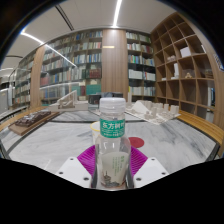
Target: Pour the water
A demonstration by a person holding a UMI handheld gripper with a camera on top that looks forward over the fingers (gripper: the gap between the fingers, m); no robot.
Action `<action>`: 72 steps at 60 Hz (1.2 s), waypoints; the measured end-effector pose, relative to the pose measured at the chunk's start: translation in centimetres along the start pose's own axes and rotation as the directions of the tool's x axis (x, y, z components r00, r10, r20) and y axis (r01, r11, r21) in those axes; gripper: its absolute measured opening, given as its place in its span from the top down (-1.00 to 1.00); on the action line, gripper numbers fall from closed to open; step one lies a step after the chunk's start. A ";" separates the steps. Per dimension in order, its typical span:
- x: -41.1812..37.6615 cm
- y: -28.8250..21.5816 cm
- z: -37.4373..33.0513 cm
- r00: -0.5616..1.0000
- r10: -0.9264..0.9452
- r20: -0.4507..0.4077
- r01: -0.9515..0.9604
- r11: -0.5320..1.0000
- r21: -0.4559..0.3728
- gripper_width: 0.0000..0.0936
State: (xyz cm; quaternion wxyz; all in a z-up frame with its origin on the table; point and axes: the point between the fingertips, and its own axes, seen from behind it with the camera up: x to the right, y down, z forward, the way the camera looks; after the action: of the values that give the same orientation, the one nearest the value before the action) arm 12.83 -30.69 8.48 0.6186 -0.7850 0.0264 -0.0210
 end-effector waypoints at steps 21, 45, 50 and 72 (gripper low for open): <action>14.3 -7.6 0.4 0.912 -0.277 -0.302 0.295 0.955 0.013 0.12; 15.7 -23.6 9.1 0.118 -0.866 -0.486 0.958 0.228 -0.174 0.13; 11.7 -23.6 11.8 -0.163 -0.884 -0.439 0.974 -0.073 -0.214 0.12; 2.7 -16.8 17.4 -0.709 -0.626 -0.326 0.695 -0.699 -0.169 0.12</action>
State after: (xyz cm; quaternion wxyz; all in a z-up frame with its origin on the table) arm 16.93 -10.05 20.78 0.2967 -0.2290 -0.6229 -0.6867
